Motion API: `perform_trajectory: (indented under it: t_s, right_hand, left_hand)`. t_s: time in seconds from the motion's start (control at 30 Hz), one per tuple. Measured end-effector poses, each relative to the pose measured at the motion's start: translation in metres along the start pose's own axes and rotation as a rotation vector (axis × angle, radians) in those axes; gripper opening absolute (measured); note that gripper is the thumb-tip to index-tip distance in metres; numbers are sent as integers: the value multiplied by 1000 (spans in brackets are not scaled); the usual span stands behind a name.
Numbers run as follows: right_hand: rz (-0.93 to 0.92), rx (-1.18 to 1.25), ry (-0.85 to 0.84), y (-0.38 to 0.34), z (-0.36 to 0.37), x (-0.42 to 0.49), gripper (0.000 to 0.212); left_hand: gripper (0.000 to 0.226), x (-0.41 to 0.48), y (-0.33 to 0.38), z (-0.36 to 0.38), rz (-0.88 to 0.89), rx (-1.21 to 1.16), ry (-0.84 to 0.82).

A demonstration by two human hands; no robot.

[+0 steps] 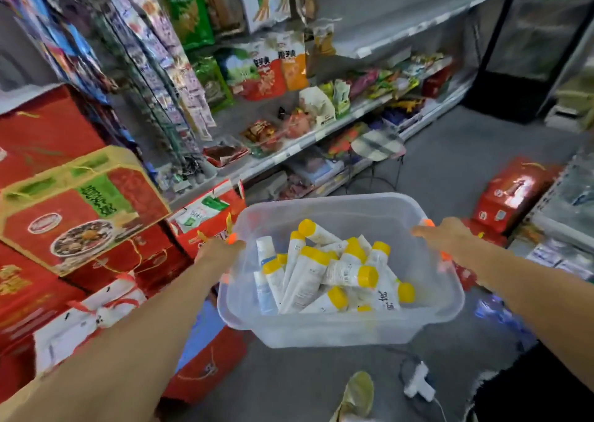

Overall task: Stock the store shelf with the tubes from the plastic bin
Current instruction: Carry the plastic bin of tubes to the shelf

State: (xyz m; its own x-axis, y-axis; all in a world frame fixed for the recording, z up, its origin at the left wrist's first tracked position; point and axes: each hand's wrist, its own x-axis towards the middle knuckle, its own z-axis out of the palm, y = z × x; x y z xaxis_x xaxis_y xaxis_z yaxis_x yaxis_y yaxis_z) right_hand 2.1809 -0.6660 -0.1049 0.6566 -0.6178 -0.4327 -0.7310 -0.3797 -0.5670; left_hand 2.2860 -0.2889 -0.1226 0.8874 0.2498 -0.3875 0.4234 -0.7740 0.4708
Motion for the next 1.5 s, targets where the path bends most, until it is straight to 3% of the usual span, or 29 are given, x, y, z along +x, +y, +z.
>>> perform_trajectory:
  t_s: [0.47,0.87,1.13,1.37,1.5]
  right_hand:
    - [83,109,129,-104,-101,256,37]
    - [170,58,114,-217,-129,532,35]
    - [117,42,80,-295,-150,672,35]
    - [74,-45,8,-335,-158,803,37]
    - [45,-146,-68,-354,-156,889,38]
  left_hand:
    - [53,202,291,67,169,-17,-62]
    - [43,413,490,150,100,-25,-204]
    - [43,510,584,170,85,-62,-164]
    - [35,564,631,209,-65,-147,-164]
    - [43,588,656,244,-183,-154,-149]
